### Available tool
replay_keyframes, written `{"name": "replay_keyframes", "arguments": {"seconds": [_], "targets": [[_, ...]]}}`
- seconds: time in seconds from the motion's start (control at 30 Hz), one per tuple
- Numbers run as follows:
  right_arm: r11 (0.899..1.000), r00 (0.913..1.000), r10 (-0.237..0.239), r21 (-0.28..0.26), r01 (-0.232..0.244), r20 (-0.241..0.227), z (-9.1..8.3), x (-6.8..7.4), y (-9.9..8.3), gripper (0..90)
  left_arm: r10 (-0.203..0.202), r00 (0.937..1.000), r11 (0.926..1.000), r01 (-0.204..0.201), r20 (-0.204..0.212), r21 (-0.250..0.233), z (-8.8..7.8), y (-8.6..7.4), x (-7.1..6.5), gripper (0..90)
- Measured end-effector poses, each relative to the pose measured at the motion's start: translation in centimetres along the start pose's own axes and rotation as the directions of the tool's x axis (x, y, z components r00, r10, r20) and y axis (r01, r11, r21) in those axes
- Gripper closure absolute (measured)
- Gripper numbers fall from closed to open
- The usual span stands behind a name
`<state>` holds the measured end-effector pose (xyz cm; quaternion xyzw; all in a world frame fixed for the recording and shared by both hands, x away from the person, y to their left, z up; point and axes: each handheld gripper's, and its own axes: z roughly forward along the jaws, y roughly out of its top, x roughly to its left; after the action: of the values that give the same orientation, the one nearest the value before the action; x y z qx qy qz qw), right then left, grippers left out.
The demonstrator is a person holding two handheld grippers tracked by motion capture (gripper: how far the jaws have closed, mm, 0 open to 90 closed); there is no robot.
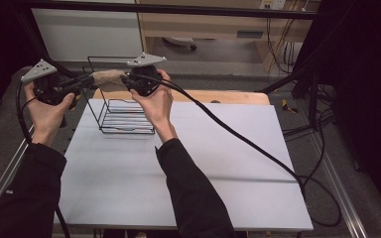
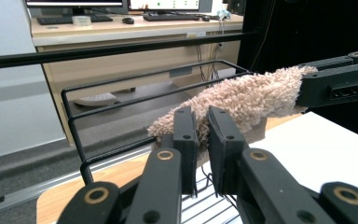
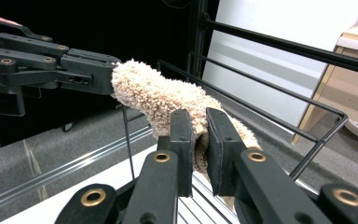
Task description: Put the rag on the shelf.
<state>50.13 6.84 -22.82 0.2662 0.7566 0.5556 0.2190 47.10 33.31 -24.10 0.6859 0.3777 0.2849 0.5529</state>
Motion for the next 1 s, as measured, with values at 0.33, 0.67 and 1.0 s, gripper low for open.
{"name": "replay_keyframes", "arguments": {"seconds": [0.33, 0.67, 1.0], "targets": [[1.000, 0.9998, 0.011, -0.001, -0.011, -0.015, -0.1, -0.2, -0.6, 82.5, -0.057, 0.9983, 0.9984, 0.057, 0.011, -0.002, -0.9, 2.3, 0.3, 75.0], [1.000, 0.9998, -0.004, 0.009, 0.004, -0.019, -0.2, -0.1, -0.9, 82.2, -0.069, 0.9976, 0.9937, 0.069, 0.001, 0.089, 0.0, 3.5, -0.1, 89.5], [1.000, 0.9995, -0.019, 0.015, 0.019, -0.025, -0.1, -0.1, -1.3, 79.1, -0.043, 0.9975, 0.9879, 0.034, 0.055, 0.151, -0.2, 1.7, -0.2, 89.6]]}}
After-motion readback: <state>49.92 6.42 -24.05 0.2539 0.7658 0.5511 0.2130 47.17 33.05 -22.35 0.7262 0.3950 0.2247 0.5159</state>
